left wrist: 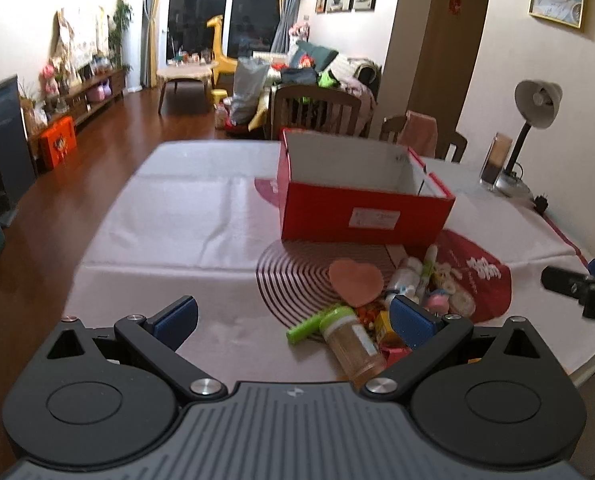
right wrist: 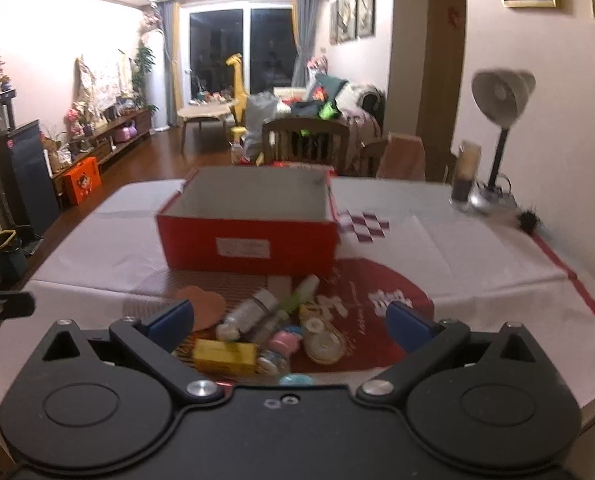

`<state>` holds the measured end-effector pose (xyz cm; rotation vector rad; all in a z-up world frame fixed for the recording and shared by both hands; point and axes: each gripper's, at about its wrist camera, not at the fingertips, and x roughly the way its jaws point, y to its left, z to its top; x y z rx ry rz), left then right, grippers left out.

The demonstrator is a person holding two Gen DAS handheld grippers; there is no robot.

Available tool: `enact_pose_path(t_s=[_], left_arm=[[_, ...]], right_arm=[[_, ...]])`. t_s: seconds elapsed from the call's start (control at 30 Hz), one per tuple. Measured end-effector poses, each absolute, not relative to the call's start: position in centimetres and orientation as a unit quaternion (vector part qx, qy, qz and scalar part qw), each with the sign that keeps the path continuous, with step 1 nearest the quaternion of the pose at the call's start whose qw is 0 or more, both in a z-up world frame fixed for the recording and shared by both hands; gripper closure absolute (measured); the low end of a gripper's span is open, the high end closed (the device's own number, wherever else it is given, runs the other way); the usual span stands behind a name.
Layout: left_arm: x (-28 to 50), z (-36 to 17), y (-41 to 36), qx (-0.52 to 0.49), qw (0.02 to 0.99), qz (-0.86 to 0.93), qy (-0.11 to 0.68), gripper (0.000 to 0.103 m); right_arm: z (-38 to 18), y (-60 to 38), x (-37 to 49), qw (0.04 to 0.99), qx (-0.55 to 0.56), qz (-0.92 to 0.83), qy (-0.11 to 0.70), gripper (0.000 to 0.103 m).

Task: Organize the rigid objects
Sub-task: 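Grasp the toothpick jar with the left tool while the right tool grasps the correction tape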

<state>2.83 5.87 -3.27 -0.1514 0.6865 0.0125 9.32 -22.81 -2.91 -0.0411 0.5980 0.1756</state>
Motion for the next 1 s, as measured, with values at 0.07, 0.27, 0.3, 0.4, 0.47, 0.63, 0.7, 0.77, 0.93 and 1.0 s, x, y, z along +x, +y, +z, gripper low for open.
enact_pose_path(t_s=[0.07,0.27,0.3,0.4,0.47,0.63,0.7,0.77,0.93,1.0], left_arm=[[3.3,-4.2,5.5,-0.075,0.935,-0.001,0.346,0.000],[5.2,-6.4,3.3,-0.056,0.932,-0.026,0.356,0.000],[5.6,-6.9,3.0,-0.055,0.931,-0.024,0.361,0.000],[6.7,-7.9,2.3,-0.051,0.926,-0.017,0.373,0.000],[7.6,-8.5,1.7,-0.044,0.924,-0.009,0.379,0.000],[9.4,-10.1,0.4,-0.031,0.917,-0.002,0.397,0.000],[10.1,-10.8,0.0,-0.027,0.912,0.002,0.410,0.000],[10.7,-11.6,-0.2,-0.026,0.906,0.006,0.423,0.000],[12.2,-13.4,-0.4,-0.037,0.891,0.019,0.452,0.001],[12.6,-13.9,-0.3,-0.047,0.887,0.021,0.459,0.001]], right_arm=[[-3.7,-23.4,10.0,0.948,-0.018,0.092,0.303,0.005],[-6.4,-24.2,12.1,0.937,-0.042,0.106,0.329,0.007],[-6.9,-24.3,12.5,0.935,-0.045,0.107,0.334,0.008],[-8.2,-24.6,13.8,0.931,-0.055,0.107,0.346,0.013],[-9.1,-24.8,14.7,0.927,-0.062,0.108,0.354,0.016],[-11.4,-25.1,17.3,0.917,-0.076,0.116,0.375,0.022],[-12.2,-25.1,18.2,0.912,-0.083,0.122,0.383,0.026],[-13.0,-25.1,19.0,0.907,-0.095,0.127,0.389,0.026],[-15.0,-25.2,20.9,0.896,-0.121,0.142,0.403,0.029],[-15.6,-25.3,21.7,0.892,-0.125,0.149,0.408,0.031]])
